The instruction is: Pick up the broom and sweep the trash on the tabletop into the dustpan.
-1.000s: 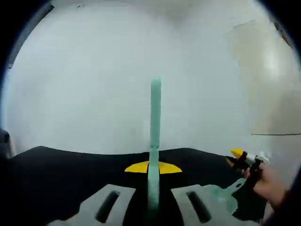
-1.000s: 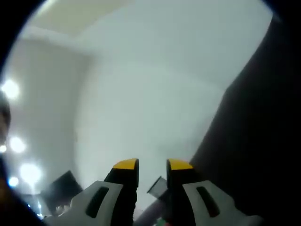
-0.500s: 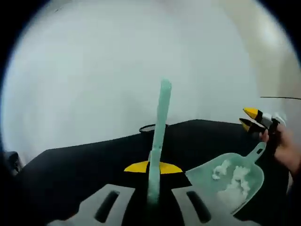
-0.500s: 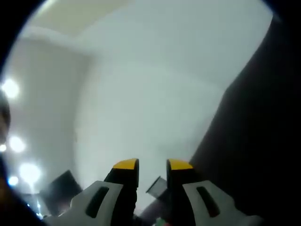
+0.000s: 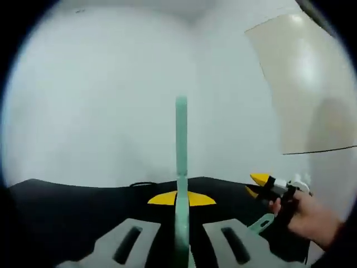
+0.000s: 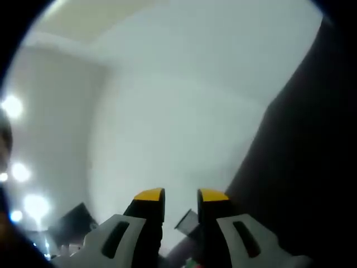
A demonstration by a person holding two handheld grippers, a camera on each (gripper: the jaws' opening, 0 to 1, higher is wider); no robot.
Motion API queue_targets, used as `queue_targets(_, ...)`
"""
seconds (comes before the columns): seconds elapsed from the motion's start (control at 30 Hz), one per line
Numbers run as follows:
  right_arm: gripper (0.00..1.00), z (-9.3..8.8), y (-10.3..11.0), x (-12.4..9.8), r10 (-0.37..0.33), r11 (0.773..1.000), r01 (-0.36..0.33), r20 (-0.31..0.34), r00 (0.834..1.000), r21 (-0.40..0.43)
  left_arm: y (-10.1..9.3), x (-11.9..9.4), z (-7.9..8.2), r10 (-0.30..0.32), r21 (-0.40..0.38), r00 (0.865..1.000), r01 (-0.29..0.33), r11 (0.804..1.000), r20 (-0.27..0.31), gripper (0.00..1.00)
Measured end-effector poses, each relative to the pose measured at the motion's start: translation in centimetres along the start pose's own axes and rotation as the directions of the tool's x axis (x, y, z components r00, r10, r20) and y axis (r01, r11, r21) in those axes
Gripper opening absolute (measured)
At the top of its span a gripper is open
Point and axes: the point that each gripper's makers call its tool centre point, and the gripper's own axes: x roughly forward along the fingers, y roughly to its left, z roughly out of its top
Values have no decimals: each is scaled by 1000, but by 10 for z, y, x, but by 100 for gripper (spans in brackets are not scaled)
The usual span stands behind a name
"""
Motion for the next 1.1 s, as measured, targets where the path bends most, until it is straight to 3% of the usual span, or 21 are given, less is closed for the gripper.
queue_targets(0.1, 25, 0, 1, -1, 4, 1000, -4, 5, 1000, 2, 40, -9, -17, 110, 53, 992, -106, 993, -65, 2)
queue_targets(0.2, 25, 1, 1, -1, 6, 1000, -6, 8, 1000, 4, 56, -9, -35, 134, 20, 987, -132, 991, -84, 2)
queue_targets(0.23, 25, 1, 1, -1, 5, 1000, -5, 8, 1000, 3, 53, -7, -43, 121, 0, 986, -122, 993, -113, 2)
queue_targets(0.3, 25, 1, 1, 0, 3, 1000, -3, 6, 1000, 1, 42, -3, -51, 102, -13, 988, -104, 994, -119, 2)
queue_targets(0.37, 25, 1, 1, -1, 3, 1000, -3, 6, 1000, 1, 20, 5, -57, 50, -17, 990, -53, 998, -128, 2)
queue_targets(0.47, 25, 1, 1, -1, 0, 1000, 0, 5, 1000, 0, -2, 12, -57, 41, 80, 989, -30, 996, -140, 4)
queue_targets(0.57, 25, 1, 1, -1, -1, 1000, 1, 4, 1000, -3, -20, 15, -50, 3, 85, 994, 6, 996, -110, 2)
queue_targets(0.6, 25, 1, 1, -1, -1, 1000, 1, 4, 1000, -2, -35, 19, -45, -59, 21, 994, 62, 998, -88, 2)
queue_targets(0.63, 25, 1, 1, -1, -1, 1000, 1, 6, 1000, -1, -42, 20, -43, -82, 12, 993, 84, 996, -79, 2)
queue_targets(0.7, 25, 1, 1, -1, -1, 1000, 1, 7, 1000, -1, -43, 21, -39, -64, 79, 994, 71, 994, -84, 2)
queue_targets(0.77, 25, 1, 1, -1, 0, 1000, 0, 6, 1000, 1, -43, 19, -23, -62, 101, 998, 64, 993, -23, 2)
queue_targets(0.93, 25, 1, 0, 0, 1, 1000, -1, 5, 1000, 2, -35, 7, 9, -93, 48, 993, 90, 995, 67, 2)
queue_targets(1.0, 25, 1, 0, 0, 2, 1000, -2, 6, 1000, 1, -33, 6, 15, -127, 16, 989, 126, 992, 73, 2)
queue_targets(1.1, 25, 1, 0, 0, 3, 1000, -3, 8, 1000, 4, -24, 7, 14, -125, -22, 990, 126, 992, 70, 2)
